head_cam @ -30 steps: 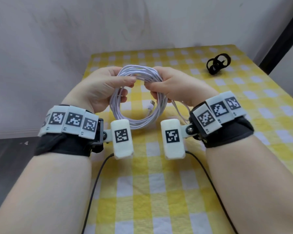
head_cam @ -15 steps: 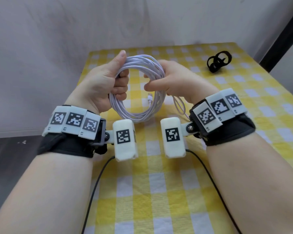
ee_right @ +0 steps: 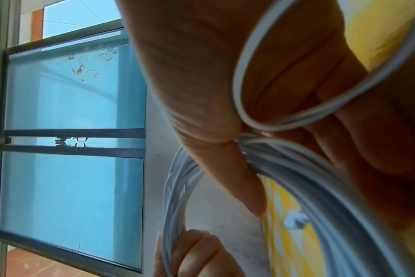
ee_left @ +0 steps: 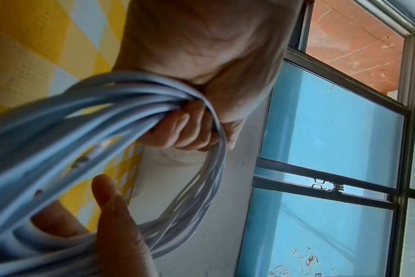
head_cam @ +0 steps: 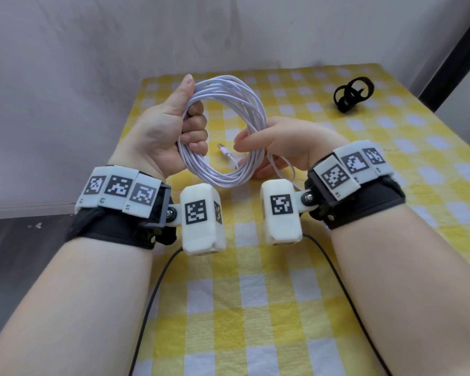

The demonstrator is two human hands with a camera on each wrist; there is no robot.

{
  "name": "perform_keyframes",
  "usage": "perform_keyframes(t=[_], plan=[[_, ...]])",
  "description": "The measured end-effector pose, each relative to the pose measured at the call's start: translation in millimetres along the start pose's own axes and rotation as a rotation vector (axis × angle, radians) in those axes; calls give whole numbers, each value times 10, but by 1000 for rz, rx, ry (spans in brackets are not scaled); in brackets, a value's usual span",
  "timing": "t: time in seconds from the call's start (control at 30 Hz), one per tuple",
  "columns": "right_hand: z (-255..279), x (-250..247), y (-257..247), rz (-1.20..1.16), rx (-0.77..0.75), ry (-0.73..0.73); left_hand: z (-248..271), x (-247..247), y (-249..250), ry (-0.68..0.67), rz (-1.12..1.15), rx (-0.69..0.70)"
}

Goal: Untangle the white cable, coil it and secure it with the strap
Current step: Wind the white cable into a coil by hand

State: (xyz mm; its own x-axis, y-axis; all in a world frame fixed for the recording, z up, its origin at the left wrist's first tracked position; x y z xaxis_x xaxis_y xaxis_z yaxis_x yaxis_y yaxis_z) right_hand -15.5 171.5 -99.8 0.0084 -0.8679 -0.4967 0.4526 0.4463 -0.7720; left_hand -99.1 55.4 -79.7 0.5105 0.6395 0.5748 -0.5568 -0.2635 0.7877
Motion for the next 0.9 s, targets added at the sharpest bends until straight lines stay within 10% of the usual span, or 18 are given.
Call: perform_keyframes(t=[0.33, 0.9], plan=[[54, -125, -176, -214, -194, 82, -34, -45, -36, 74, 88, 16], [215, -41, -472, 395, -293, 70, 194, 249, 248, -85, -857, 303]])
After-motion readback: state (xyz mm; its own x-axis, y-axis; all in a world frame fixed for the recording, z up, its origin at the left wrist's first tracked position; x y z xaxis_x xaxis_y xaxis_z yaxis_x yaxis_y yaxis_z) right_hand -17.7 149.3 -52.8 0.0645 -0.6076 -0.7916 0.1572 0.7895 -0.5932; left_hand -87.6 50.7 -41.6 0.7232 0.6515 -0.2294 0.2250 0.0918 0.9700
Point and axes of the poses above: each hand's wrist, its own z-axis away from the middle knuckle, its own x-axis out of the palm, y = z × x, the point moved 7 cm from there along -z, towards the middle knuckle, and after that the axes turned 14 degrees about z, right-handed, at the moved point
